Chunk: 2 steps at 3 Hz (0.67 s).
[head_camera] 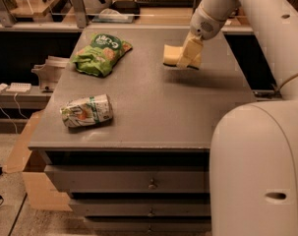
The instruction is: Move sponge near green rice chip bag
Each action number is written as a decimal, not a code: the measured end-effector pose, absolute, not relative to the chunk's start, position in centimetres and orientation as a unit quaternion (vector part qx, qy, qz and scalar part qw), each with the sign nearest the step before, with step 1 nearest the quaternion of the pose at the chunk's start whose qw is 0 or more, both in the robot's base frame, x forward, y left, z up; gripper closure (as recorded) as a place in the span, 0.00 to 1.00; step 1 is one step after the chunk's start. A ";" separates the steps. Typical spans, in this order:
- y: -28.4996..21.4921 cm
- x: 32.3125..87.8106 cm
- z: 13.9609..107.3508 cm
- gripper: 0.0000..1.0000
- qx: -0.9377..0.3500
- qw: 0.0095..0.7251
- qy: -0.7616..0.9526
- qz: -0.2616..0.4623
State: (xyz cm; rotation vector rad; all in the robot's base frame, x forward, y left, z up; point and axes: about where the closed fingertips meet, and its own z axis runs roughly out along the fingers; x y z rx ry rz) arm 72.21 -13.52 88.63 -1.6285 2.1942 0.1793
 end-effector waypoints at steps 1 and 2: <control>-13.3 72.6 88.5 1.00 -0.584 0.206 0.783 0.063; -13.2 72.6 88.5 1.00 -0.584 0.205 0.783 0.063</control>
Offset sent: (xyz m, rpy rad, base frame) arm 0.0004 0.0279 -0.0085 -0.0080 0.0084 0.1158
